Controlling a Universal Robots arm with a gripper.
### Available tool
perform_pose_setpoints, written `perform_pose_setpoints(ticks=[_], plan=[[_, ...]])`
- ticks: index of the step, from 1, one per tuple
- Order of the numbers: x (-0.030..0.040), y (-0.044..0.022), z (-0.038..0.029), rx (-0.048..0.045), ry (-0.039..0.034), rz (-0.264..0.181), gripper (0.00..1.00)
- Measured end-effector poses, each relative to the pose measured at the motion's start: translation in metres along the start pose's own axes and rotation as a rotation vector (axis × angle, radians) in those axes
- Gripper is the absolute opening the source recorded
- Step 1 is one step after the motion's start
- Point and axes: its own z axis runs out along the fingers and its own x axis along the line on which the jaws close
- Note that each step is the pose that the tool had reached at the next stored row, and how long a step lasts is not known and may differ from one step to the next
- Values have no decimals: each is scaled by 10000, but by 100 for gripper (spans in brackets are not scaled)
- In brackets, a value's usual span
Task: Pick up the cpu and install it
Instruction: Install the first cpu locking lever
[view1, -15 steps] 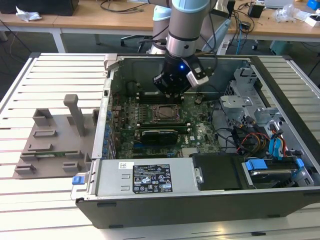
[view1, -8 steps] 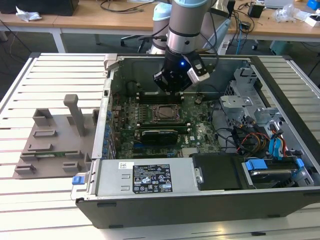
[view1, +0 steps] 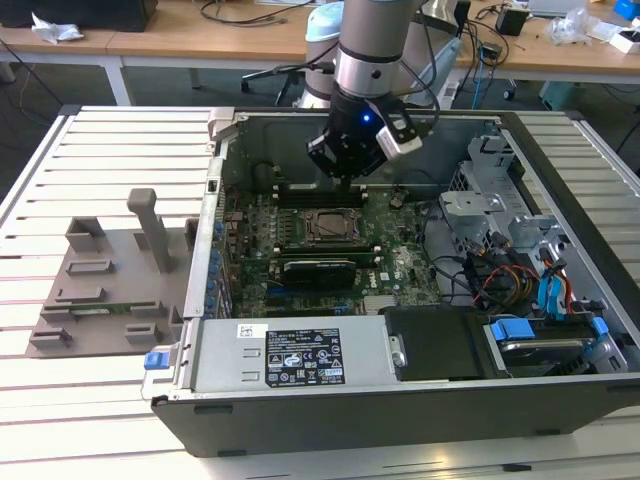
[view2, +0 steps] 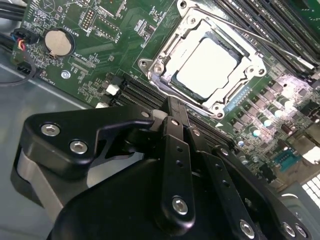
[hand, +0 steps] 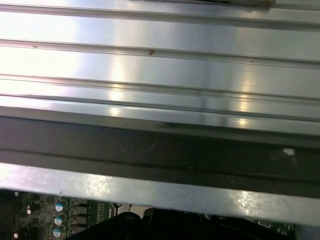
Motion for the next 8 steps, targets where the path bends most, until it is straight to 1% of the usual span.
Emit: perform_pose_setpoints(ticks=[5,8], plan=[[2,-1,-51,1,0,1,11],[6,-2,-131,10,1,0,11]])
